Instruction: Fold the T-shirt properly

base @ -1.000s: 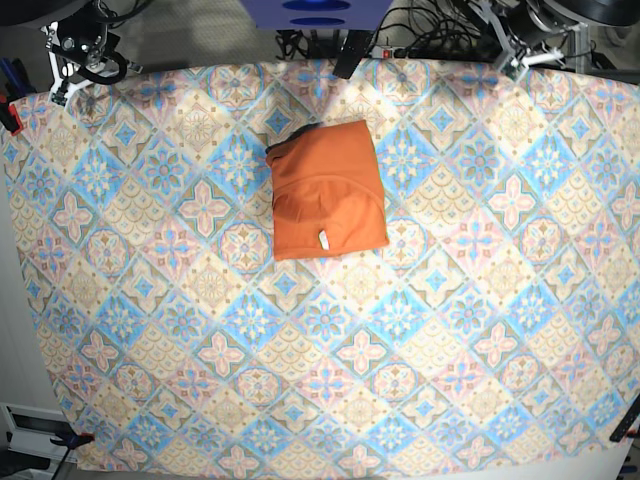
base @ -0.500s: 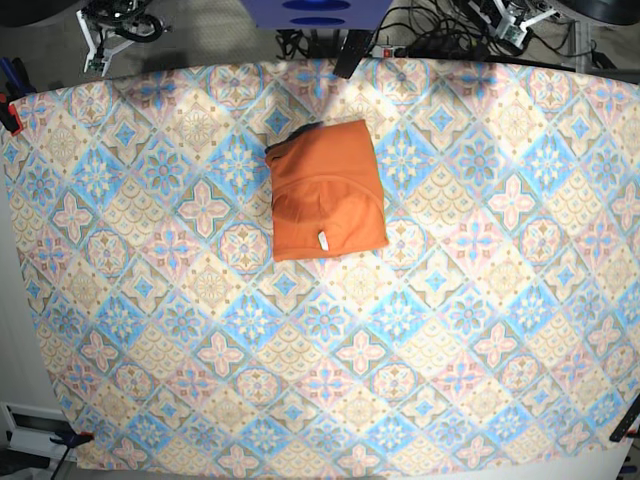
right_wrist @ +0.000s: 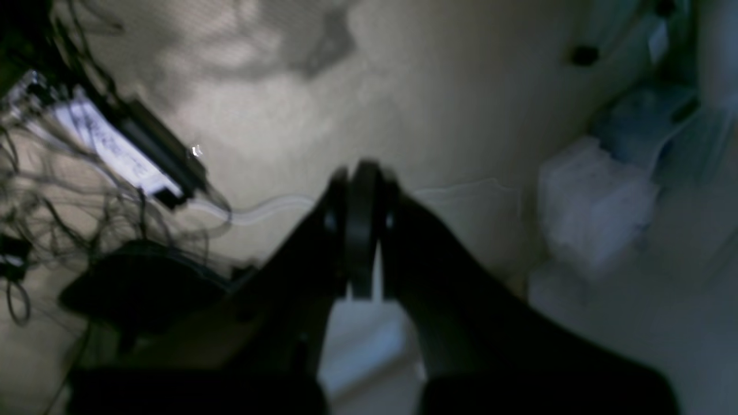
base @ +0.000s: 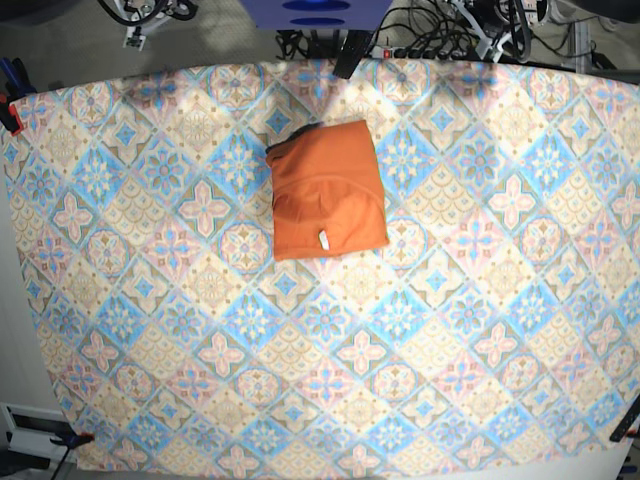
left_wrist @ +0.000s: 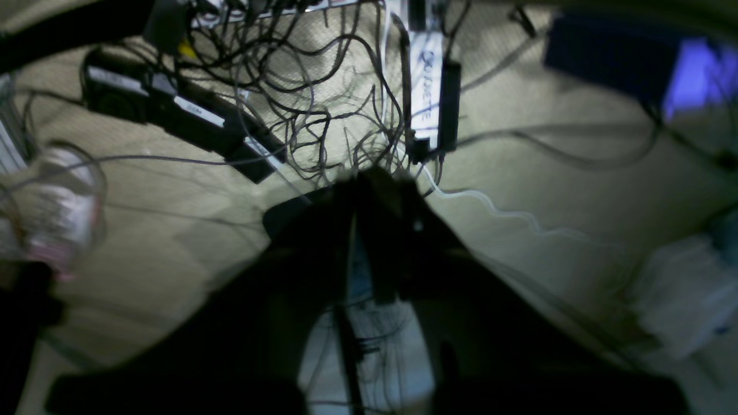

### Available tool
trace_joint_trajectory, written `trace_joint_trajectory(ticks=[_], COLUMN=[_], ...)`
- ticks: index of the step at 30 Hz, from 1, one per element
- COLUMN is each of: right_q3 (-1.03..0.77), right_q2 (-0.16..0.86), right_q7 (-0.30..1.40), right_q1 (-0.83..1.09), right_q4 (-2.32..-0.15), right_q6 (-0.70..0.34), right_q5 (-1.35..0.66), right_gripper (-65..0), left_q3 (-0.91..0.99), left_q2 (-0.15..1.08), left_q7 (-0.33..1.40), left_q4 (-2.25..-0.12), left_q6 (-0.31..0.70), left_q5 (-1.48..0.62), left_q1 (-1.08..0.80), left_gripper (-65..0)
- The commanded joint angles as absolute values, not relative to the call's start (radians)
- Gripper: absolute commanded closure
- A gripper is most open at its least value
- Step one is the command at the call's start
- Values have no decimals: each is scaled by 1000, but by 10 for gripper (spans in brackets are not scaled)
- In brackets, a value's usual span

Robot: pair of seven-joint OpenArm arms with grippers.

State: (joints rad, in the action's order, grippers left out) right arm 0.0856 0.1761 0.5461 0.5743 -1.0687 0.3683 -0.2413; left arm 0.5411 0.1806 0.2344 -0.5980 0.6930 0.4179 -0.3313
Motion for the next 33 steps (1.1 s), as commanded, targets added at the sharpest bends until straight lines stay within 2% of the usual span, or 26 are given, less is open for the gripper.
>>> trace_joint_trajectory(ticks=[1, 4, 9, 14, 18, 22, 33], right_q3=[102, 119, 114, 113, 113, 113, 119], right_q2=[165, 128, 74, 25, 15, 15, 30], right_q7=[533, 429, 183, -53, -120, -125, -127], right_q1=[555, 452, 282, 131, 59, 54, 59], right_q4=[-1032, -820, -394, -28, 0, 0, 0], right_q6=[361, 282, 133, 54, 48, 48, 48], right_q5=[-245, -275, -282, -282, -280, -280, -274], right_gripper=[-4, -4, -5, -6, -6, -6, -6], left_q3=[555, 558, 556, 561, 558, 556, 556], left_q2=[193, 188, 185, 191, 185, 159, 131], left_q7=[240, 199, -44, -134, -160, -163, -159], left_q4=[-575, -519, -398, -211, -122, -131, -122], left_q6=[698, 698, 698, 674, 456, 340, 325], left_q5=[447, 522, 636, 644, 662, 668, 659], left_q1=[-321, -277, -252, -166, -125, -120, -107], left_gripper=[-50, -50, -51, -51, -51, -51, -51])
